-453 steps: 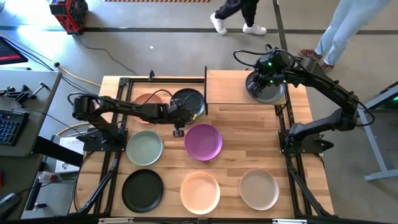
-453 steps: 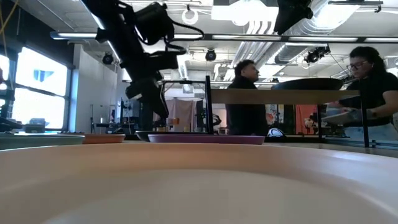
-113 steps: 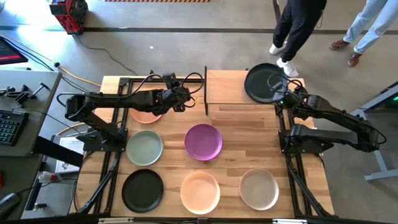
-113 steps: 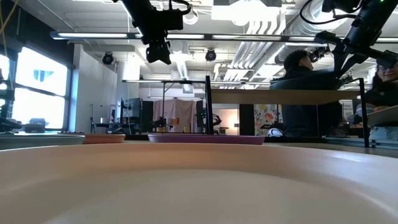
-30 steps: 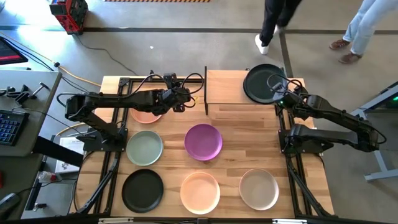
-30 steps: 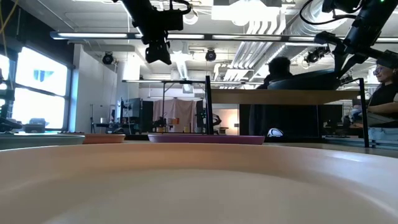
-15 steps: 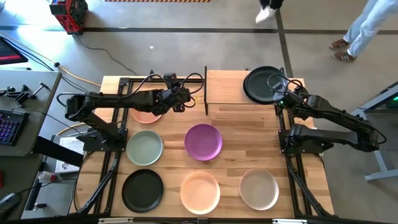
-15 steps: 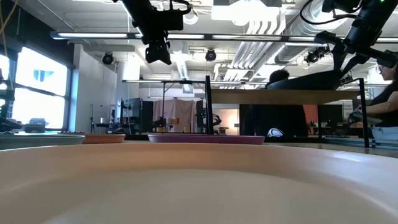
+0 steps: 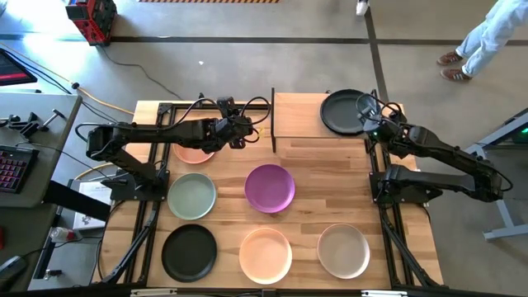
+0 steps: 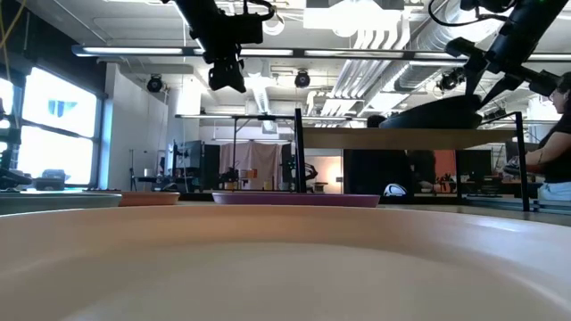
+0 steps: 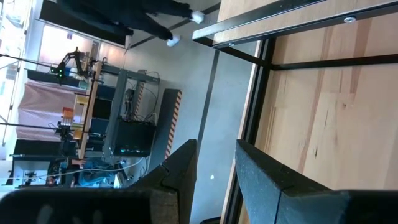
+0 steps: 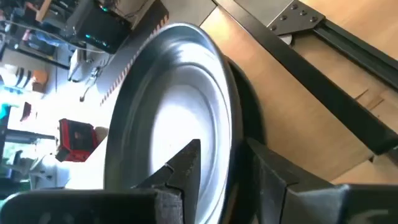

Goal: Place and stack plates onto a shelf
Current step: Stack the top black plate on top of the black plate on the shelf, then stack the purple plate on top of the black plate on the shelf

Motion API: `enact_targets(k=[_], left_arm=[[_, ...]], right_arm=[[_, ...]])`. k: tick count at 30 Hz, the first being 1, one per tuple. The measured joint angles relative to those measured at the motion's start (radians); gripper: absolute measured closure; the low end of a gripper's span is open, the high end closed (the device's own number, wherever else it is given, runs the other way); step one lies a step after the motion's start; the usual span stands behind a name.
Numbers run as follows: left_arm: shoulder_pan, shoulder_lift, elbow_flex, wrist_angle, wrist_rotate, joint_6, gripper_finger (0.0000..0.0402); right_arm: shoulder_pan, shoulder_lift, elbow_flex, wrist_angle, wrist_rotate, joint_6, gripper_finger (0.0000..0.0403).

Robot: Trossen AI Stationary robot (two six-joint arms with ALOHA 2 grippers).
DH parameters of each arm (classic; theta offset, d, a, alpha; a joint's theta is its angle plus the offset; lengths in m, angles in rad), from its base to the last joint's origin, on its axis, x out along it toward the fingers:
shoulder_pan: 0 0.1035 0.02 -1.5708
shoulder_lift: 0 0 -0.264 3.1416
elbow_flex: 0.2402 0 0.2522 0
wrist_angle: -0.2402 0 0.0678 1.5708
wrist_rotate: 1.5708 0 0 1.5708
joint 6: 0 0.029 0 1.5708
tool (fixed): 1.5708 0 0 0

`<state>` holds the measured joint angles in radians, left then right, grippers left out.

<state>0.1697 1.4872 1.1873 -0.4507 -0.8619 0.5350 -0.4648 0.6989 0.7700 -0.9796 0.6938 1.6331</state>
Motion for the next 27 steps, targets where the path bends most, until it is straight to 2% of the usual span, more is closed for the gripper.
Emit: enact_targets(k=[17,21,27], left_arm=[[0.0,0.0,0.0,0.0,0.0,0.0,0.03],[0.0,0.0,0.0,0.0,0.0,0.0,0.03],[0.0,0.0,0.0,0.0,0.0,0.0,0.03]], right_arm=[[0.0,-0.029,0.0,-0.078,-0.071,0.006,0.03],[0.001,-0.054,0.0,-0.073,-0.081,-0.036,0.03],[0.001,-0.085,0.0,-0.029,-0.205,-0.172,0.03]])
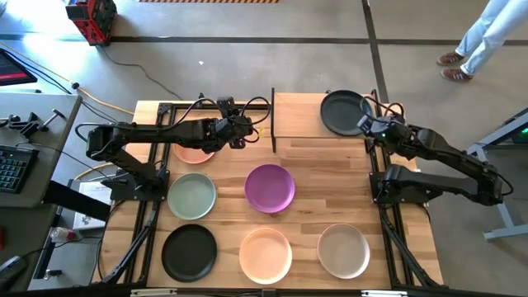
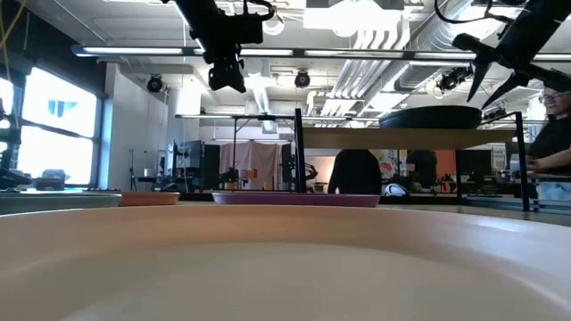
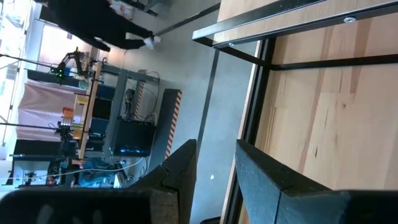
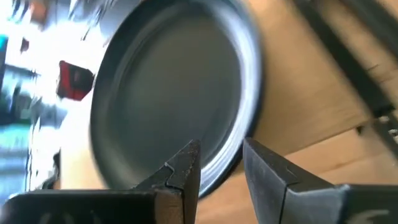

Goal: Place and stack plates onto a shelf
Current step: Stack the purple plate on top of the black plate on the shelf

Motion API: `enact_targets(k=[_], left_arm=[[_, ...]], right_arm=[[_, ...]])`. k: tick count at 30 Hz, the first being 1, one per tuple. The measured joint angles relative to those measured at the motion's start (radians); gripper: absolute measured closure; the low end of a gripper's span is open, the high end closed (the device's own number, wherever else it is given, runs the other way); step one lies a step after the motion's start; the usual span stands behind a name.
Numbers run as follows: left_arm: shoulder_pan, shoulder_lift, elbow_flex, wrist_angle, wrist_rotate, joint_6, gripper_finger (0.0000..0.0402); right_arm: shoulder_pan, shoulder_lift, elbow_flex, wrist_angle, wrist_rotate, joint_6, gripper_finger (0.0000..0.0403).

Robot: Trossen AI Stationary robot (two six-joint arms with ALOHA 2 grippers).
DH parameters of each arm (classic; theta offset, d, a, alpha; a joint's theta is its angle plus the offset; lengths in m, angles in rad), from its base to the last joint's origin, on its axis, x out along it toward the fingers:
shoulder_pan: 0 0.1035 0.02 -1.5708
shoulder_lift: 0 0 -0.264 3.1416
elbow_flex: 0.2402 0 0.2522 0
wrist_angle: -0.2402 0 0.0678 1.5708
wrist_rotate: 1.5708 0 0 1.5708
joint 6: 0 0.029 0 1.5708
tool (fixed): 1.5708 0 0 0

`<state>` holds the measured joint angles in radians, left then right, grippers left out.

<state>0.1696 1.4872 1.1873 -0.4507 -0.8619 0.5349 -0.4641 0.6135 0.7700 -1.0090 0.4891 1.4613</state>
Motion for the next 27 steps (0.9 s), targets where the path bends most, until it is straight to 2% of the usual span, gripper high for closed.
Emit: enact_targets(k=[7,14,21,27], left_arm=[[0.0,0.0,0.0,0.0,0.0,0.0,0.03],[0.0,0.0,0.0,0.0,0.0,0.0,0.03],[0.0,0.0,0.0,0.0,0.0,0.0,0.03],[0.0,0.0,0.0,0.005,0.007,0.0,0.03]], right_arm=[[0.0,-0.012,0.0,0.188,-0.209,-0.234,0.03],[0.0,-0.011,0.0,0.541,-0.463,-0.431,0.03],[0.0,0.02,0.0,0.864,-0.577,-0.675,0.03],[0.0,0.068,0.0,1.056,-0.7,-0.762,0.03]])
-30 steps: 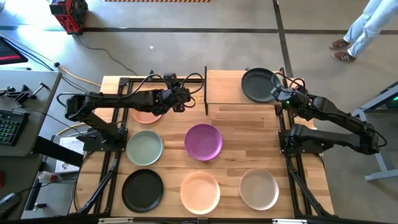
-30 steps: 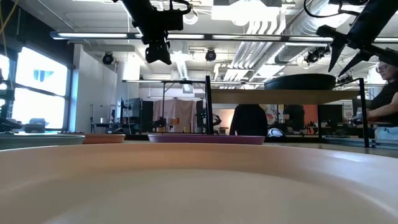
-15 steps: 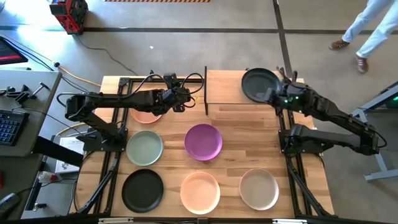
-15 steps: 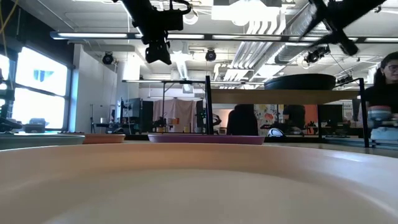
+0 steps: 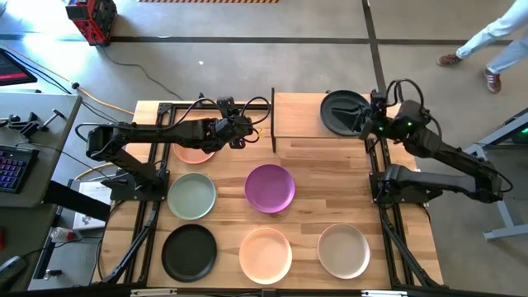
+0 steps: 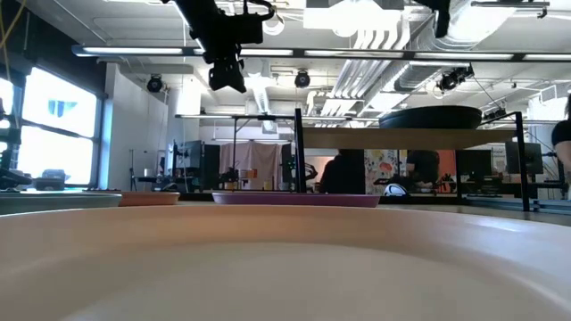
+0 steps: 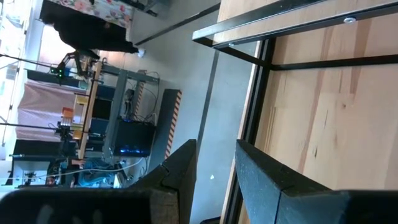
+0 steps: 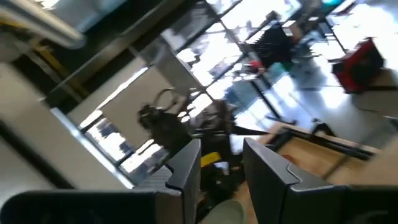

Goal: Place and stack plates onto a shelf
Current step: Stack the purple plate on top of the black plate on the shelf

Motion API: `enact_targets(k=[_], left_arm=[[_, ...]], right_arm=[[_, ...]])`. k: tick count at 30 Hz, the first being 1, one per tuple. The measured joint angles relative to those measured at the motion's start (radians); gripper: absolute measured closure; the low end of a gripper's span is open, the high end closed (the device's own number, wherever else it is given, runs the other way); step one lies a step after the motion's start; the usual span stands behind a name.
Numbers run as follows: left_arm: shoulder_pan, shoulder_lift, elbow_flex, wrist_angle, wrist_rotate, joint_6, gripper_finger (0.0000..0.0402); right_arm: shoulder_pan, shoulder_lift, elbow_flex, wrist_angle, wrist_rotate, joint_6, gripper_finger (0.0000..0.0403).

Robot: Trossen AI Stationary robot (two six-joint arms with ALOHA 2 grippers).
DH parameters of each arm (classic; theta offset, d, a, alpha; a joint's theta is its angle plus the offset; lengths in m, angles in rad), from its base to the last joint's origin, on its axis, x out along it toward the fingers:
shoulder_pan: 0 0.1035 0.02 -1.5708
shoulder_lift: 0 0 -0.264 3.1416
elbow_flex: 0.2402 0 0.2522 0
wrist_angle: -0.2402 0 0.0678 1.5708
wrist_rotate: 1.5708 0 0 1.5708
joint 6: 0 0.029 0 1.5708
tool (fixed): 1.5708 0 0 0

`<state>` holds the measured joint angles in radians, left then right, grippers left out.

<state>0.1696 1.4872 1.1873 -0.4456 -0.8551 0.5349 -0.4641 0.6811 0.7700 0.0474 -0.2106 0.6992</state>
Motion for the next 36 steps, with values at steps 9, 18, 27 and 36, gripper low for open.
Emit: enact_targets(k=[9,18,27,36], left_arm=[[0.0,0.0,0.0,0.033,0.132,-0.001,0.03],[-0.038,0.0,0.0,0.026,0.293,-0.369,0.03],[-0.096,0.0,0.0,0.025,0.296,-0.717,0.03],[-0.128,0.0,0.0,0.02,0.3,-0.849,0.03]], right_arm=[[0.0,0.061,0.0,0.115,-0.087,-0.001,0.03],[0.0,0.066,0.0,0.108,-0.097,-0.008,0.03],[0.0,0.066,0.0,0.09,-0.097,-0.053,0.03],[0.0,0.066,0.0,0.083,-0.086,-0.053,0.03]])
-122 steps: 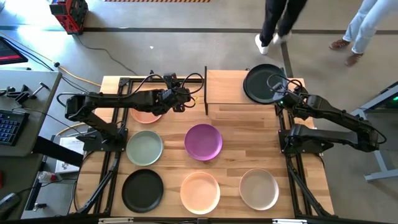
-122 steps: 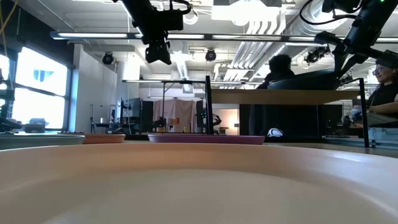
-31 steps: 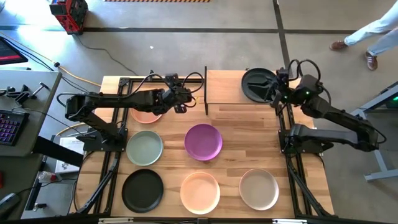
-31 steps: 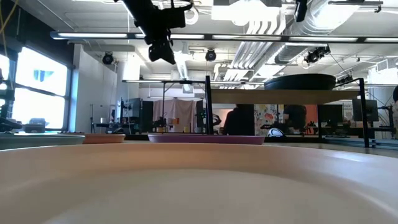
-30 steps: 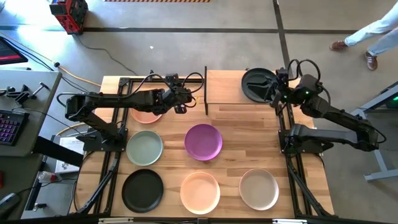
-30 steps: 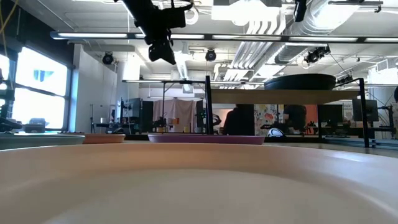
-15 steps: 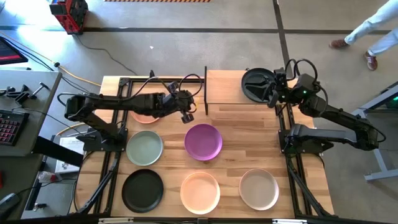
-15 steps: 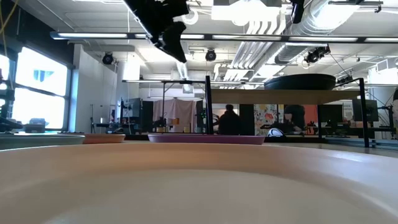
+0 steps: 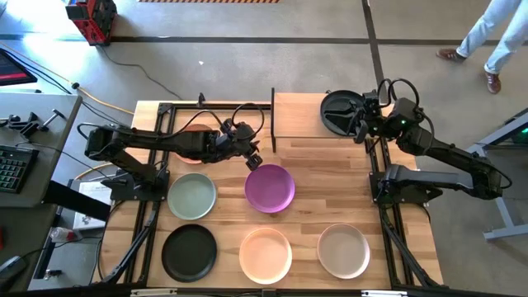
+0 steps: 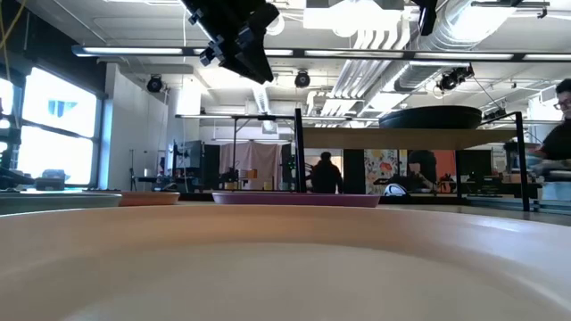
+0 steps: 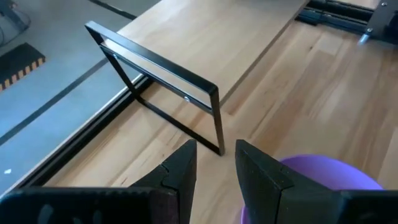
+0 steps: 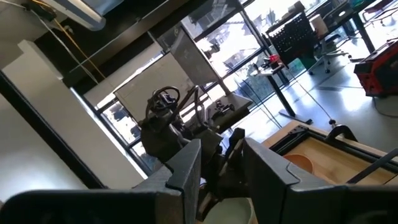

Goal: Place and stack plates onto a shelf
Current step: Stack the purple plate on top of the black plate on the shelf

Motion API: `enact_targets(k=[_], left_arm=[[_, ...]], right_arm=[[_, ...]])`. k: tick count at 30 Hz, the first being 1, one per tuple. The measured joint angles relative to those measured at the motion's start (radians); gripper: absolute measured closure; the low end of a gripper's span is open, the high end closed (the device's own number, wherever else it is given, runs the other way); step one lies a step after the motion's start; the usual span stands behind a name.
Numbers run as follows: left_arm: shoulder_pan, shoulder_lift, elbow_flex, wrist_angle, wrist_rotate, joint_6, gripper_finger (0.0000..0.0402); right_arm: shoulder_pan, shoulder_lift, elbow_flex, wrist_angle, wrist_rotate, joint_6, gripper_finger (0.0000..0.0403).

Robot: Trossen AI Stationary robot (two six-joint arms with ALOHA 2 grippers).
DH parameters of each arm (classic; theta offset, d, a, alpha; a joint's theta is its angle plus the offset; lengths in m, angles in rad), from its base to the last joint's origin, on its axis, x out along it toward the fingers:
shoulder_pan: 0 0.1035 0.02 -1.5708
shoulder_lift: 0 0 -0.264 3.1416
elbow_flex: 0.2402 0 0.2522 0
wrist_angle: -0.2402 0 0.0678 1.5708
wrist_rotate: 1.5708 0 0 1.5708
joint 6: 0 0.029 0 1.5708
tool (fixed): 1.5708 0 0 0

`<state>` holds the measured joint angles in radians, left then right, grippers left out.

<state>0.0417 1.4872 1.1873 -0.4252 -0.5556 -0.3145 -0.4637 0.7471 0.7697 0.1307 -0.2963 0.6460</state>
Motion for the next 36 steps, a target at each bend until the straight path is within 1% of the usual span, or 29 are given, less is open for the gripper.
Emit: enact_targets(k=[2,7,10,12,16,19,25,36], left_arm=[[-0.004,0.0,0.0,0.007,0.014,-0.006,0.03],[0.008,0.0,0.0,0.098,0.027,-0.008,0.03],[0.021,0.0,0.0,0.091,0.057,-0.035,0.03],[0.038,0.005,0.0,0.051,0.122,-0.068,0.03],[0.078,0.035,0.0,-0.07,0.301,-0.158,0.03],[0.093,0.055,0.0,-0.108,0.369,-0.205,0.03],[0.106,0.119,0.0,-0.134,0.43,-0.233,0.03],[0.105,0.286,0.0,-0.163,0.486,-0.235,0.03]], right_arm=[[0.0,0.0,0.0,0.0,0.006,0.0,0.03],[0.0,0.0,0.0,0.0,0.006,0.004,0.03],[0.0,0.0,0.0,-0.006,0.006,0.008,0.03],[0.0,0.0,0.0,-0.025,0.006,0.01,0.03],[0.0,0.0,0.0,-0.061,0.006,0.035,0.03],[0.0,0.0,0.0,-0.083,0.006,0.036,0.03],[0.0,0.0,0.0,-0.09,0.006,0.035,0.03],[0.0,0.0,0.0,-0.094,0.006,0.035,0.03]])
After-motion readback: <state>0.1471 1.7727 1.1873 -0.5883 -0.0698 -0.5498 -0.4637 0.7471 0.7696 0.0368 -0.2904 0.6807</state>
